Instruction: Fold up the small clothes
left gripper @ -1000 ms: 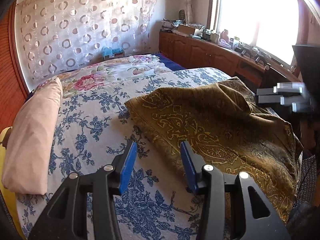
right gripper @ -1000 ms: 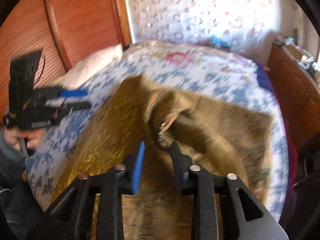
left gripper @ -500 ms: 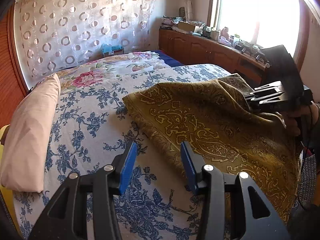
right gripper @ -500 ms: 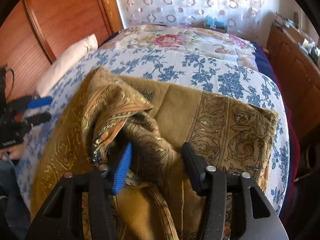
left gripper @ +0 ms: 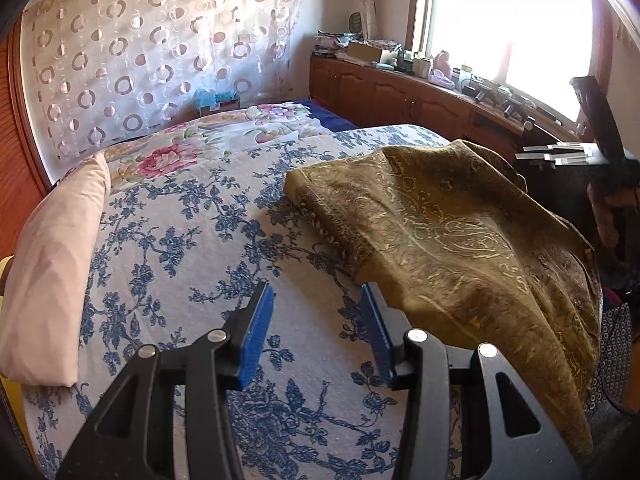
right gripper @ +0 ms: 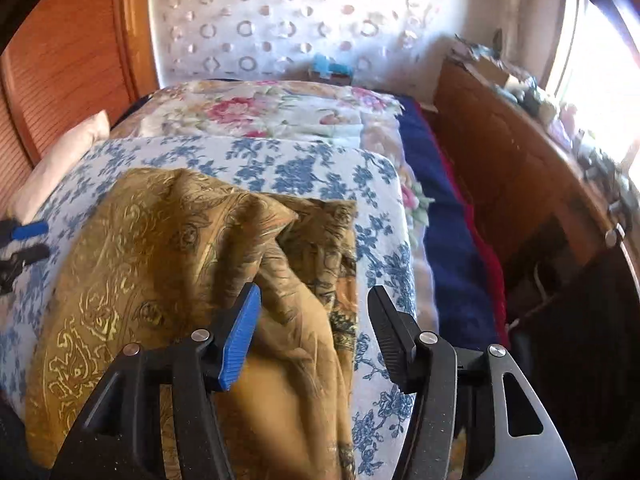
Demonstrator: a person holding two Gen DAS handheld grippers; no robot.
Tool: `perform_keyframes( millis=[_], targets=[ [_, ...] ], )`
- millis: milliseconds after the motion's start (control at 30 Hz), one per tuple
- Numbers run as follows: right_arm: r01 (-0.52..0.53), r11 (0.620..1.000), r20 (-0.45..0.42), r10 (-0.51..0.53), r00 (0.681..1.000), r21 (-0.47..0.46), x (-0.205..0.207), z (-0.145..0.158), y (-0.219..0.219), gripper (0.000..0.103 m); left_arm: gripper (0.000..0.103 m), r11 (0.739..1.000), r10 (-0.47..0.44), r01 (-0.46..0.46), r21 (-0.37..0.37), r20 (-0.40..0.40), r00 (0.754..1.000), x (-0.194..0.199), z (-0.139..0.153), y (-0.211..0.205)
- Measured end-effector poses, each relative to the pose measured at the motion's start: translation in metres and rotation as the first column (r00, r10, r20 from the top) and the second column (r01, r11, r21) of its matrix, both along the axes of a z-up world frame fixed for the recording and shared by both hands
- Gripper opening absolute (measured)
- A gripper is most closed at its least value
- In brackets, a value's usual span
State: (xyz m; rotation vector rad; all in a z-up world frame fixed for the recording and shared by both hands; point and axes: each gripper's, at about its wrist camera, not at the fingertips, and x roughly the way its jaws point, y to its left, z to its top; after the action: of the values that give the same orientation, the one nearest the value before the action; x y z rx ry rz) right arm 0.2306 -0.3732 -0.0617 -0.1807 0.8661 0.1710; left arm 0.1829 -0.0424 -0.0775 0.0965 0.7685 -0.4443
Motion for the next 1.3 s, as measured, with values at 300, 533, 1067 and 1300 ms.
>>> perform_keyframes(
  millis=[300, 533, 1067, 1300],
  targets=[
    [-0.044, 0.981, -0.007, 0.046, 0.999, 0.187, 0.046, 0.008, 0.017, 0.057, 0.045, 1.0, -0.01, 0.01, 0.009, 0.004, 1.0, -0.006, 0.002, -0.009],
    [-0.102, 0.963, -0.05, 0.118, 0.992, 0.251, 0.067, -0.001, 0.023, 0.001, 0.045, 1.0, -0.024, 0.024, 0.008, 0.015, 1.0, -0.016, 0.004, -0.018],
    [-0.024, 0.999, 0.076, 0.02, 0.997, 0.043, -0.025, 0.017, -0.026, 0.077, 0.045, 0.999, -0.035, 0.035, 0.013, 0.045, 0.998, -0.064, 0.023, -0.05],
    [-0.037, 0.993, -0.004, 0.038, 0.999, 0.113, -0.096, -0.018, -0.042, 0.077, 0.045, 0.999, -0.036, 0.037, -0.031, 0.016, 0.999, -0.096, 0.025, -0.057]
  ],
)
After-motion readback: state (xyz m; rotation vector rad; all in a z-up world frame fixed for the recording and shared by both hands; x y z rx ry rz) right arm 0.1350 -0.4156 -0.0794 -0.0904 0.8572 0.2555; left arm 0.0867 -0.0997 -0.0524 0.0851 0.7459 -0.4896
